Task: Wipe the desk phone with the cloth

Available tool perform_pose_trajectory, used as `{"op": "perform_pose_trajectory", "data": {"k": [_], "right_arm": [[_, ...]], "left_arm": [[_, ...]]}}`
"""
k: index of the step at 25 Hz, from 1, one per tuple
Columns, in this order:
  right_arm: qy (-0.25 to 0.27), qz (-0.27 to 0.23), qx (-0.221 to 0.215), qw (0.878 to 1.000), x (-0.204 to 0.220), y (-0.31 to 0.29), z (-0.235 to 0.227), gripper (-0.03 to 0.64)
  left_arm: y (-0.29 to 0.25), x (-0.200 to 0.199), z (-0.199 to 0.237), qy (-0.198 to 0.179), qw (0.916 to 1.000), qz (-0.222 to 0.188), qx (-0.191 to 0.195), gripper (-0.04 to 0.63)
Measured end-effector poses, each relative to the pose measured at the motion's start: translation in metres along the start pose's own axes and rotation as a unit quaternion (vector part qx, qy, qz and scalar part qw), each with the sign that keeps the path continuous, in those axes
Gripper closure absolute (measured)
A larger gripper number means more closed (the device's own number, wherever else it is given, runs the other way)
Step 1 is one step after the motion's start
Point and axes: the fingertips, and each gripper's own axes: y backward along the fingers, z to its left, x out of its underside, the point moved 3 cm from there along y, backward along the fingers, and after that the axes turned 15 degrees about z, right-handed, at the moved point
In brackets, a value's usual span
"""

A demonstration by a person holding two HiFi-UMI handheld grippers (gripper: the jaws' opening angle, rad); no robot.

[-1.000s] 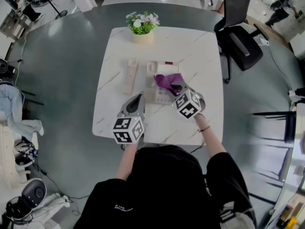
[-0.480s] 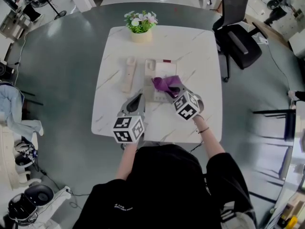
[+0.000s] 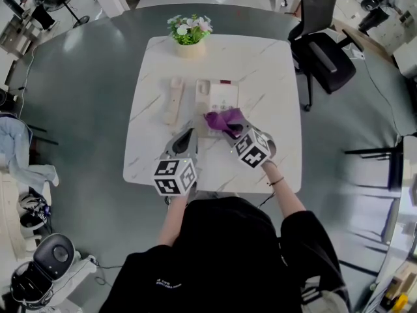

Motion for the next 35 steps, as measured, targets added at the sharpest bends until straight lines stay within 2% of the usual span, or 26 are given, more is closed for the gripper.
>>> {"op": "perform_pose_trajectory", "data": {"k": [16, 21, 27, 30, 35], "right_arm": [[-0.011, -0.004, -0.035, 0.999, 0.01, 0.001, 0.023, 0.581], [-0.054, -0.022, -0.064, 0.996, 0.011, 0.005, 0.025, 0.581], [-0.115, -0.041, -0.118, 0.986, 0.012, 0.015, 0.028, 0.581], [-0.138, -0.062, -0.131, 0.98, 0.01, 0.022, 0.026, 0.581], [-0.207, -0.125, -0.163, 0.956, 0.007, 0.041, 0.016, 0.581]], "left_arm": [[0.001, -0.001, -0.002, 0.002, 1.0, -0.008, 0.003, 0.597], [0.003, -0.005, -0.002, 0.003, 0.9999, -0.015, 0.005, 0.597], [0.007, -0.012, 0.0, 0.002, 0.9997, -0.022, 0.007, 0.597], [0.01, -0.015, 0.0, -0.002, 0.9996, -0.027, 0.009, 0.597], [0.017, -0.027, -0.004, -0.016, 0.9988, -0.044, 0.016, 0.597]]}}
